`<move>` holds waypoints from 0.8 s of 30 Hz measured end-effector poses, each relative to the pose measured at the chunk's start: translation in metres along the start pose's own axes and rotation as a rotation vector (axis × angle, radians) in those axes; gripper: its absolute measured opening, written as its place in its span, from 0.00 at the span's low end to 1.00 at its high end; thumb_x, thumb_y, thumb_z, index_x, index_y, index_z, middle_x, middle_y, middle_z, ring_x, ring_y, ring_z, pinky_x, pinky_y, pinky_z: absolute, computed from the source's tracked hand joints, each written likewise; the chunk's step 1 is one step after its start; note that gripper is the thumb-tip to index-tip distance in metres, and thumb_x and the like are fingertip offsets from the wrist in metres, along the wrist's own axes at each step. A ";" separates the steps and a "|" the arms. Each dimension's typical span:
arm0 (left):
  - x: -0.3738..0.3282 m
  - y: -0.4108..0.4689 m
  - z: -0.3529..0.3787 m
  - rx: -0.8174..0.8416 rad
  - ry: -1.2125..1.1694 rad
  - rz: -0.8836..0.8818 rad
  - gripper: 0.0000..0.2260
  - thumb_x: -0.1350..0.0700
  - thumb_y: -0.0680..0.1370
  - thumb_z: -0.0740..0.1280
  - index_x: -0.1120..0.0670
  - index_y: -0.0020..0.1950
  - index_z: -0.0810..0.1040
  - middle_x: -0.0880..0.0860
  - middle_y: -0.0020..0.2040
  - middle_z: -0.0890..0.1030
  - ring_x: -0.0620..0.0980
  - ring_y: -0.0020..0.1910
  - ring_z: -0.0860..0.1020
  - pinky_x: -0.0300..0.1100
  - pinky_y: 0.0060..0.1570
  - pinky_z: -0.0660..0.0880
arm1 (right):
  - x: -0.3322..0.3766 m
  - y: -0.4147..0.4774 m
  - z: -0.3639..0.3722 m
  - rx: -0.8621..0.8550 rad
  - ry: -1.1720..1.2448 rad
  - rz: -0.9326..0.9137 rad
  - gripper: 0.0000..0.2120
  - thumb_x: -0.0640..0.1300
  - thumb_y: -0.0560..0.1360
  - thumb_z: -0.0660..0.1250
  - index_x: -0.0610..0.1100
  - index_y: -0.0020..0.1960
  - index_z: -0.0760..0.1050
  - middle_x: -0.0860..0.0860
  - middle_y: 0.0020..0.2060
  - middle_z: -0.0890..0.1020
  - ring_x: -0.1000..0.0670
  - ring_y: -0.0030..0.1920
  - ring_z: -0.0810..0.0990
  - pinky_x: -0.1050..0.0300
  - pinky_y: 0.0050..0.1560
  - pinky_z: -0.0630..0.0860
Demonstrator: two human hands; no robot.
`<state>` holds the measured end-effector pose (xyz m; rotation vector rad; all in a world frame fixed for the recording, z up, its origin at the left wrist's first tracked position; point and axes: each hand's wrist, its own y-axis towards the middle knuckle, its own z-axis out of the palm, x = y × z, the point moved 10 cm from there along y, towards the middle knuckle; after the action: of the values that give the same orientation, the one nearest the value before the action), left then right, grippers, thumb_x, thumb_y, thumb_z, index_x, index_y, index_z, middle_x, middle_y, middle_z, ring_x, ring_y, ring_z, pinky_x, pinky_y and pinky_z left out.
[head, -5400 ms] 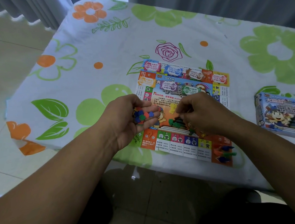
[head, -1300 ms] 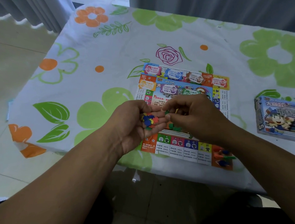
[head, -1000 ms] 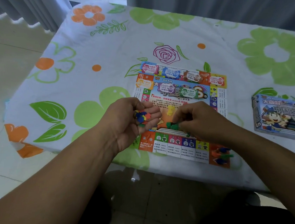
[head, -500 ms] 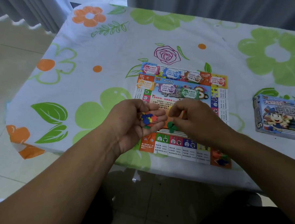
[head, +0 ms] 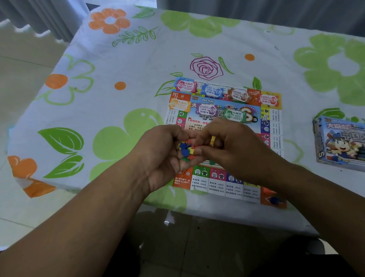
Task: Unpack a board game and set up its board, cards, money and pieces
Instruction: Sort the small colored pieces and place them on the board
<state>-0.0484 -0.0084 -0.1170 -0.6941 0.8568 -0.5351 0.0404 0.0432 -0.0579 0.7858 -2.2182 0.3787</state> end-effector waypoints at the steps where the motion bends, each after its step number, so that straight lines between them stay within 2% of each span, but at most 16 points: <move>1: 0.000 0.000 0.001 0.003 -0.011 0.004 0.15 0.68 0.76 0.54 0.66 0.51 0.80 0.65 0.50 0.82 0.55 0.44 0.79 0.48 0.44 0.83 | 0.000 0.001 -0.002 0.005 0.040 0.009 0.03 0.41 0.74 0.74 0.45 0.47 0.82 0.57 0.38 0.77 0.62 0.38 0.75 0.71 0.38 0.68; 3: -0.001 0.001 0.000 -0.008 -0.015 0.016 0.14 0.69 0.77 0.55 0.66 0.52 0.80 0.65 0.49 0.82 0.57 0.47 0.80 0.48 0.45 0.83 | -0.001 0.003 -0.008 -0.003 0.131 0.030 0.02 0.40 0.75 0.73 0.44 0.47 0.83 0.57 0.36 0.80 0.62 0.35 0.77 0.70 0.36 0.71; 5: -0.003 0.001 0.000 -0.012 0.003 0.027 0.14 0.70 0.77 0.56 0.66 0.55 0.80 0.63 0.47 0.82 0.57 0.45 0.82 0.48 0.47 0.83 | -0.004 0.005 -0.015 -0.033 0.191 0.052 0.02 0.39 0.75 0.73 0.43 0.47 0.83 0.56 0.33 0.81 0.60 0.32 0.78 0.68 0.34 0.73; 7: -0.004 0.000 0.002 0.005 0.009 0.037 0.14 0.70 0.78 0.56 0.66 0.57 0.79 0.62 0.46 0.83 0.57 0.45 0.83 0.48 0.48 0.83 | -0.009 0.006 -0.017 -0.050 0.216 0.075 0.02 0.39 0.75 0.73 0.44 0.48 0.83 0.53 0.34 0.82 0.57 0.31 0.79 0.64 0.34 0.75; 11: -0.004 -0.001 0.001 -0.005 0.039 0.048 0.13 0.71 0.77 0.60 0.66 0.58 0.78 0.64 0.49 0.83 0.60 0.50 0.83 0.50 0.50 0.82 | -0.011 0.006 -0.012 0.011 0.198 0.091 0.08 0.39 0.76 0.72 0.47 0.55 0.82 0.51 0.37 0.81 0.58 0.32 0.78 0.66 0.35 0.75; 14: -0.002 -0.001 0.000 -0.015 0.082 0.032 0.14 0.70 0.76 0.61 0.68 0.61 0.77 0.66 0.56 0.82 0.63 0.54 0.83 0.52 0.51 0.82 | -0.008 0.005 -0.005 0.087 0.184 0.075 0.10 0.40 0.77 0.71 0.46 0.58 0.81 0.54 0.36 0.80 0.59 0.32 0.78 0.67 0.36 0.74; 19: 0.000 -0.002 0.004 0.013 0.066 0.014 0.14 0.70 0.78 0.59 0.68 0.61 0.76 0.65 0.55 0.83 0.59 0.48 0.84 0.53 0.52 0.82 | -0.003 0.004 0.002 0.134 0.107 0.042 0.08 0.40 0.78 0.69 0.49 0.56 0.82 0.57 0.35 0.78 0.62 0.35 0.77 0.69 0.36 0.71; 24: -0.001 -0.002 0.004 0.012 0.058 0.009 0.12 0.69 0.79 0.57 0.66 0.57 0.77 0.67 0.55 0.82 0.60 0.50 0.83 0.54 0.53 0.81 | -0.005 0.005 -0.001 0.078 0.055 0.042 0.03 0.41 0.77 0.70 0.48 0.48 0.82 0.57 0.36 0.79 0.60 0.37 0.77 0.69 0.36 0.71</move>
<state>-0.0460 -0.0082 -0.1129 -0.6654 0.9100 -0.5540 0.0405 0.0493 -0.0606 0.7616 -2.1822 0.5044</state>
